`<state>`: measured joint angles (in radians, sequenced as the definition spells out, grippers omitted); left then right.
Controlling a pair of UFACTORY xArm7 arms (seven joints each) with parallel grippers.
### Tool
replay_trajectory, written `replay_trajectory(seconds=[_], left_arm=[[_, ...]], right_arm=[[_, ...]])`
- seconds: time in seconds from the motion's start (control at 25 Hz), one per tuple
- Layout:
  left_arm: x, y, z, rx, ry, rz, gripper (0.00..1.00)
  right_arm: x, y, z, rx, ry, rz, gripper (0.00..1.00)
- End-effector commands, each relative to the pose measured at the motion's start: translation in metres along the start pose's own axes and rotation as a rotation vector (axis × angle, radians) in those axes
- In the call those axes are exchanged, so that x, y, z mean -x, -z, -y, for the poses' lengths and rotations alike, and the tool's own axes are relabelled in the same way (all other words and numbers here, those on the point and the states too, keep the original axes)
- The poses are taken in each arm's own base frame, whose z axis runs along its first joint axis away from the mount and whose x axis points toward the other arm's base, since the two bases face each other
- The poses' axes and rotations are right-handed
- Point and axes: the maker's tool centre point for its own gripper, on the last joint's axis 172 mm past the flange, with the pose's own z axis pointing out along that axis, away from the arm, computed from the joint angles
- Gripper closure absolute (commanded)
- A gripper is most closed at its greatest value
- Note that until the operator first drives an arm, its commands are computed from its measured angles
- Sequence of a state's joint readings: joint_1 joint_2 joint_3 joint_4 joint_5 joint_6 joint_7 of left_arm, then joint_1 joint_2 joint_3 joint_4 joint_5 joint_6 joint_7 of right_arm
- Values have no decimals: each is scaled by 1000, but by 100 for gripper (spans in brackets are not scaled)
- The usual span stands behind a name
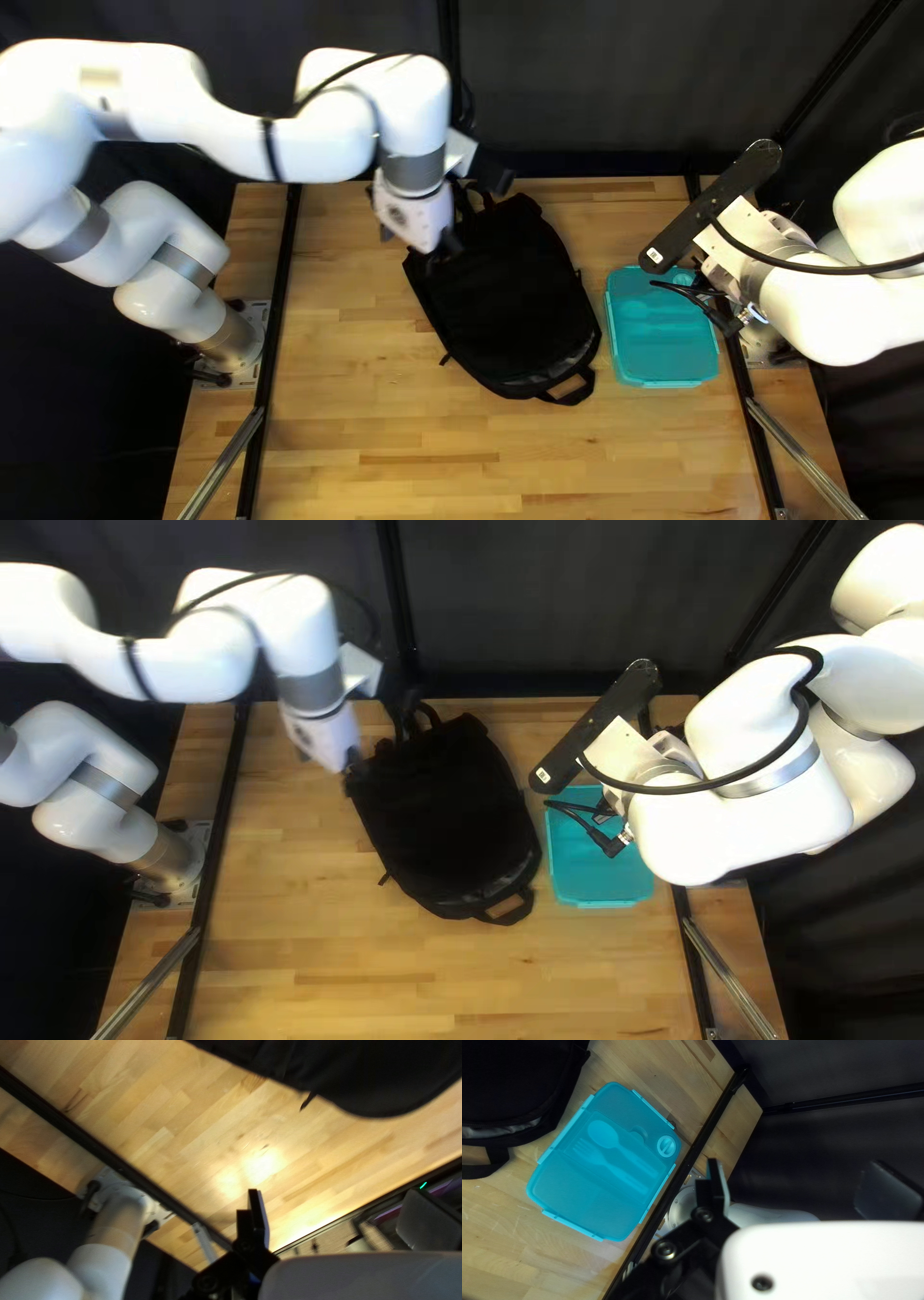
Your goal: Remove a lunch box from a kids backpack
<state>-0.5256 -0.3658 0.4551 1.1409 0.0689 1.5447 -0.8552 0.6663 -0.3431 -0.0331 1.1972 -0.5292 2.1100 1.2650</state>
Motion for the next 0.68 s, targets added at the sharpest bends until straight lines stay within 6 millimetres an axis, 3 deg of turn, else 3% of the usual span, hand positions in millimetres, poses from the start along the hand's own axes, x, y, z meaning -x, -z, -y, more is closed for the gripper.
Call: replay_trajectory(seconds=[0.04, 0.16, 0.28, 0.68], left_arm=[[45, 3, 13, -54, -17, -64, 0], [62, -1, 14, -87, 0, -105, 0], [62, -1, 14, -87, 0, -105, 0], [62, -1, 14, -87, 0, -105, 0]], right_arm=[[0, -2, -3, 3, -3, 5, 0], [-1, -2, -3, 4, -5, 2, 0], [-5, 3, 10, 25, 31, -46, 0], [-5, 3, 10, 25, 31, -46, 0]])
